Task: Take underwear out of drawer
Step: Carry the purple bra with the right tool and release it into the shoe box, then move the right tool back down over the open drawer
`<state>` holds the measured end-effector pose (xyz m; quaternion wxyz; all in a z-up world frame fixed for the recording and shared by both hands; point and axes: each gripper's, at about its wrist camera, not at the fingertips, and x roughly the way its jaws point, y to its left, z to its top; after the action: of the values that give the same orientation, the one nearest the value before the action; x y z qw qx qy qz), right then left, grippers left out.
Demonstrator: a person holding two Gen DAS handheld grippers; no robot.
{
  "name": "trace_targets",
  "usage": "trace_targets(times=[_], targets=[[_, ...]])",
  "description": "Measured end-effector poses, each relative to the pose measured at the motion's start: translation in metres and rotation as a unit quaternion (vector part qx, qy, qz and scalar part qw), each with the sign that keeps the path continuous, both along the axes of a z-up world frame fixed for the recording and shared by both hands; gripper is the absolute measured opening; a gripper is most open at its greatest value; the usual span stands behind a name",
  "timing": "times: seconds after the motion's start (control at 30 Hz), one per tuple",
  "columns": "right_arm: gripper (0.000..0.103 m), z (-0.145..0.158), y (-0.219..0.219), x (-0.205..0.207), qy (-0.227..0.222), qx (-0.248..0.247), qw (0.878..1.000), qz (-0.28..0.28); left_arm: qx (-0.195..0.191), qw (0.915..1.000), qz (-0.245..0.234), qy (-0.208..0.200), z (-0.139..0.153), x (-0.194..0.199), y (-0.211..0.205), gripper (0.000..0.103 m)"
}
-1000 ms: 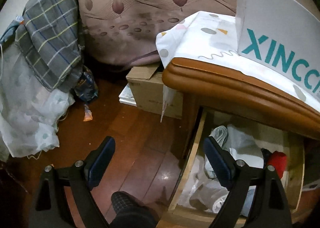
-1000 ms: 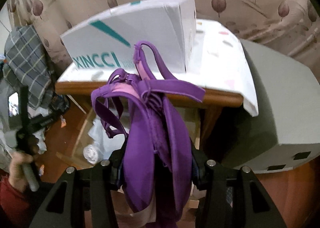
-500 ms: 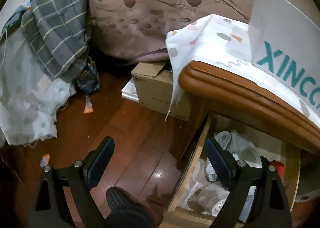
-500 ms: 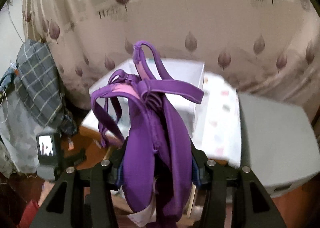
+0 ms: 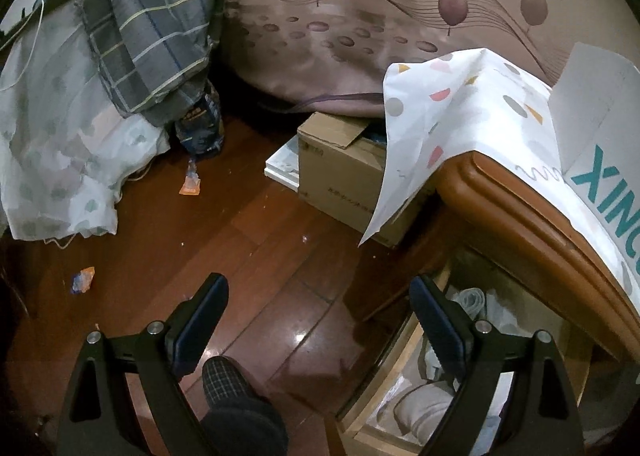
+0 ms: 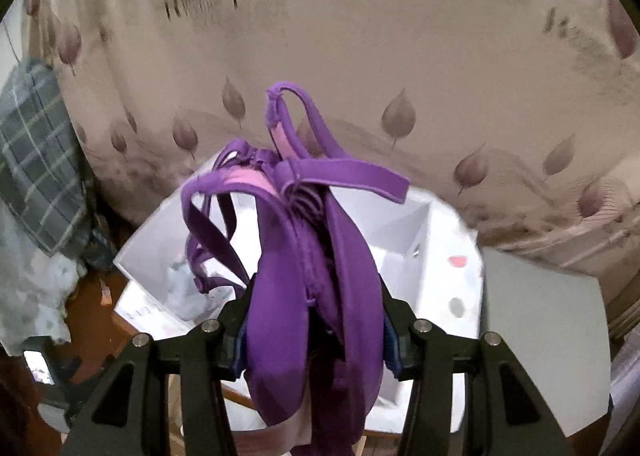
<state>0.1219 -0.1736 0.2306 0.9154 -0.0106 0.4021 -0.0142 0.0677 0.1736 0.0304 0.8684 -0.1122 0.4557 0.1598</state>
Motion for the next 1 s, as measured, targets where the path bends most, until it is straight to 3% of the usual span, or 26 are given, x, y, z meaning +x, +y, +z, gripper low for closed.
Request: trace_targets(times=[0.1,0.3,0.43,0.53,0.77,0.93,1.0], targets=[[0.051,-0.026,-0.002,0.025,0.04,0.004,0.999,-0.009,-0.001,1.0,0.007,0.001,0.0,0.0,0.003,0.091],[0.055,-0.071,-0.013,0.054,0.108,-0.037,0.993,-0.021,0.0,1.0,0.008,-0.002,0.002,0.001,0.005,0.092],[0.065,-0.082,-0.026,0.059,0.124,-0.04,0.991,-0.032,-0.003,1.0,0.003,-0.002,0.002,0.0,0.004,0.092],[0.072,-0.083,-0.02,0.06,0.125,-0.065,0.99,-0.028,-0.003,1.0,0.002,0.002,0.001,0.001,0.002,0.092],[0.075,-0.072,-0.015,0.049,0.11,-0.089,0.989,-0.036,-0.003,1.0,-0.008,0.002,0.001,0.002,-0.001,0.092],[0.076,-0.035,-0.018,0.023,0.067,-0.101,0.992,-0.041,-0.012,0.9997,-0.019,0.01,-0.001,0.004,-0.004,0.092],[0.076,-0.022,-0.02,0.008,0.059,-0.08,0.994,-0.038,-0.008,0.9997,-0.023,0.007,0.0,0.003,-0.005,0.092]])
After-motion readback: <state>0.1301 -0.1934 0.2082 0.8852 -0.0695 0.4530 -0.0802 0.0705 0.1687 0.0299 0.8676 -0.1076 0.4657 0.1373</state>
